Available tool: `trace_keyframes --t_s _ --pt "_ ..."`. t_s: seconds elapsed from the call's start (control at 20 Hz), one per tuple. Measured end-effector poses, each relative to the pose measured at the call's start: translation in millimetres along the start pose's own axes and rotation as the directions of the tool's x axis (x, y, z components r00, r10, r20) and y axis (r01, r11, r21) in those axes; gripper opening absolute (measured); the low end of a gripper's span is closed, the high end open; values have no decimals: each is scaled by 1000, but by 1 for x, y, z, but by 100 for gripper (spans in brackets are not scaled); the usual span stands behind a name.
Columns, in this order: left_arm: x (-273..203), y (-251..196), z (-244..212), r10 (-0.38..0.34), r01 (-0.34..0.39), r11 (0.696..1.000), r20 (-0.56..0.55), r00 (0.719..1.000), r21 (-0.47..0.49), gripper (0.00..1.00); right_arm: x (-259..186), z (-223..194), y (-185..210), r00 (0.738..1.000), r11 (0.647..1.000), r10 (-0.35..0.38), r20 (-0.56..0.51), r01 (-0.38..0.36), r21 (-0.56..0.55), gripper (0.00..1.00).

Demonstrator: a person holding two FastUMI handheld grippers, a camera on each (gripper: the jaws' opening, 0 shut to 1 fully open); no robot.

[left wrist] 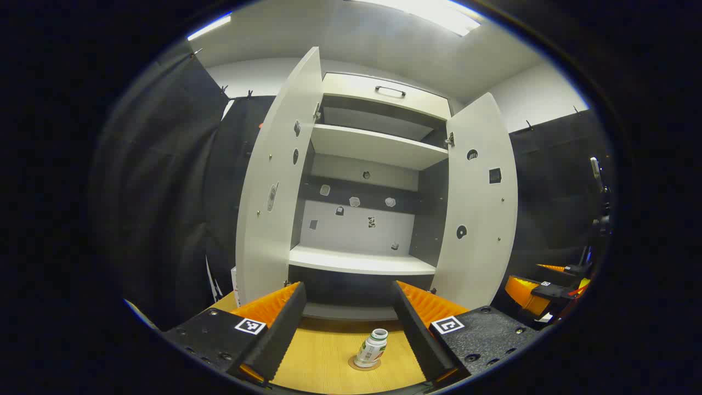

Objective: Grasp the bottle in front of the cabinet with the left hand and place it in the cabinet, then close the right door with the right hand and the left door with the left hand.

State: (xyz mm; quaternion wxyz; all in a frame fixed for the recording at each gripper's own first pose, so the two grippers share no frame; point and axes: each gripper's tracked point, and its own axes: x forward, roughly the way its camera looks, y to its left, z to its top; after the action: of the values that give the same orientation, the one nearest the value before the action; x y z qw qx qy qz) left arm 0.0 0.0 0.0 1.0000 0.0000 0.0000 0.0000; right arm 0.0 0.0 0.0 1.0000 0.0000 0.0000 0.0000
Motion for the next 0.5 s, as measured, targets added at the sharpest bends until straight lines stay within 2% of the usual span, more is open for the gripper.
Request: trace_keyframes --t_s 0.05,0.1,0.15,0.2,0.5 --pt "0 0 0 3 -3 1000 1 1000 3 94 0 0 0 1000 1000 0 0 0 4 90" --pt "-1 1 1 6 -6 1000 2 1000 6 94 0 1 1 1000 1000 3 3 -3 9 97" --pt "-1 1 1 11 -11 1000 3 1000 6 92 0 1 2 1000 1000 6 3 -6 12 97" --pt "-2 1 1 15 -15 1000 3 1000 5 94 -1 0 4 1000 1000 9 2 -9 12 97" --pt "-5 4 1 34 -34 999 -2 999 12 94 -2 0 6 1000 1000 14 3 -14 7 96"
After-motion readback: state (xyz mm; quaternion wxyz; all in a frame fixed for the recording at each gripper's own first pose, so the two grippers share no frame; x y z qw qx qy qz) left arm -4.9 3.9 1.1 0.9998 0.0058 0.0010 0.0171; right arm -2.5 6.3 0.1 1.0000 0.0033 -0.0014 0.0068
